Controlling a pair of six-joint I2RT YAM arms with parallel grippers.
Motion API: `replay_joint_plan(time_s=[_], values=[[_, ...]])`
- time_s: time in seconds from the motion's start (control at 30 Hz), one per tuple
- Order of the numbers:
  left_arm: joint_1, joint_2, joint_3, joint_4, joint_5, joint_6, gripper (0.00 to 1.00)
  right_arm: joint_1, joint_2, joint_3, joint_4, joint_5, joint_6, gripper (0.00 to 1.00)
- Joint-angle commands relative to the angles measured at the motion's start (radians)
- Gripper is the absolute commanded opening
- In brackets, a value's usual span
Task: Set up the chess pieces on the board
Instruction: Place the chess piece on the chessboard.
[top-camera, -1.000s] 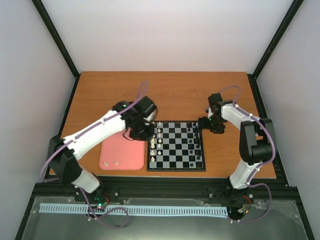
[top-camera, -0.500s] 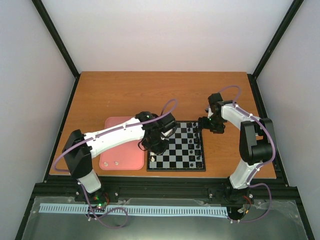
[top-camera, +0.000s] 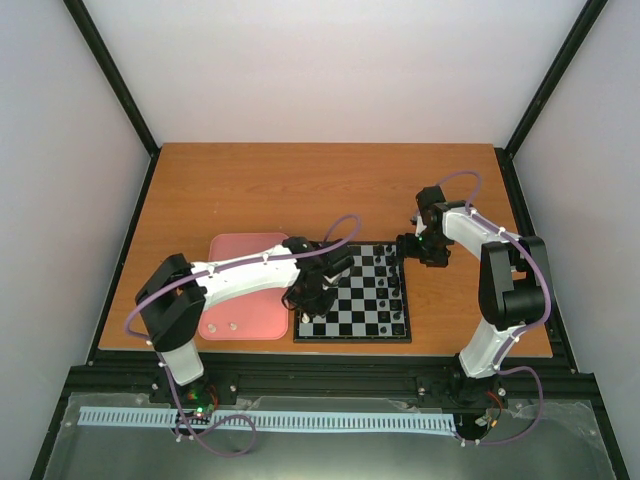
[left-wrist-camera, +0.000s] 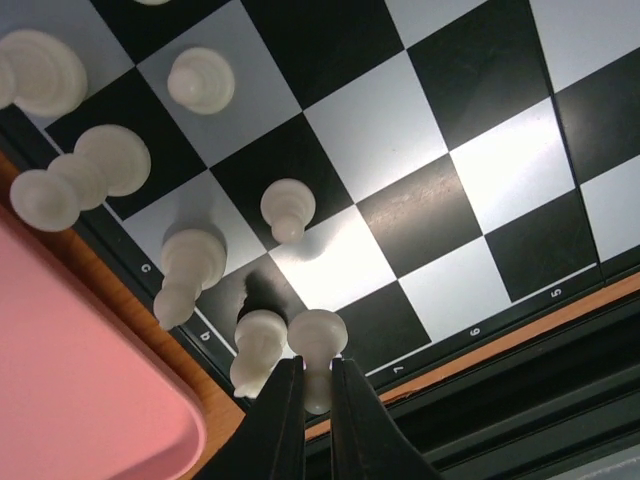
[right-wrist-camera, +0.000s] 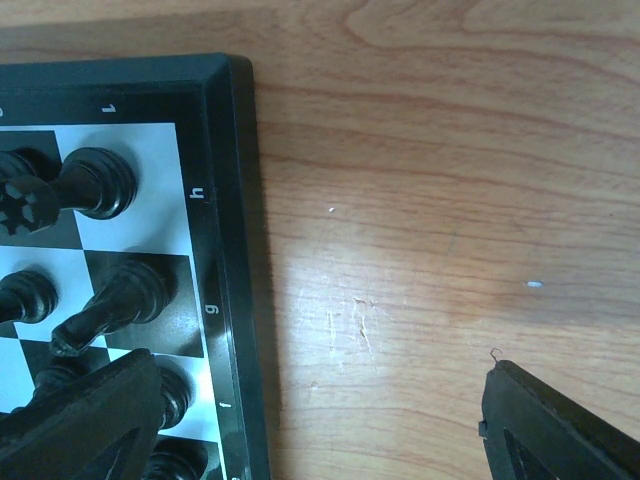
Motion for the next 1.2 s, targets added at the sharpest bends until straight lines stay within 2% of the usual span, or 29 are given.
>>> replay_joint_plan(time_s=[0.0,0.33,0.6,0.73,1.17], values=[[-0.014,0.014,0.015,0.040,0.000,0.033,0.01,0.008,-0.011,-0.004,0.006,0.000,0.000,1.00],[-0.019,0.047,0.036,0.023,0.051,0.066,0.01,0.008,-0.007,-0.010,0.014,-0.006,0.001,1.00],[-0.020,0.075,0.061,0.027,0.037,0.073,0.01,0.008,-0.010,-0.014,0.015,-0.005,0.001,1.00],[-0.021,0.089,0.072,0.026,0.018,0.076,0.05,0.008,-0.007,-0.013,0.015,-0.006,0.000,1.00],[-0.021,0.096,0.053,0.024,0.022,0.095,0.06,0.008,0.002,-0.008,0.013,-0.004,0.000,1.00]])
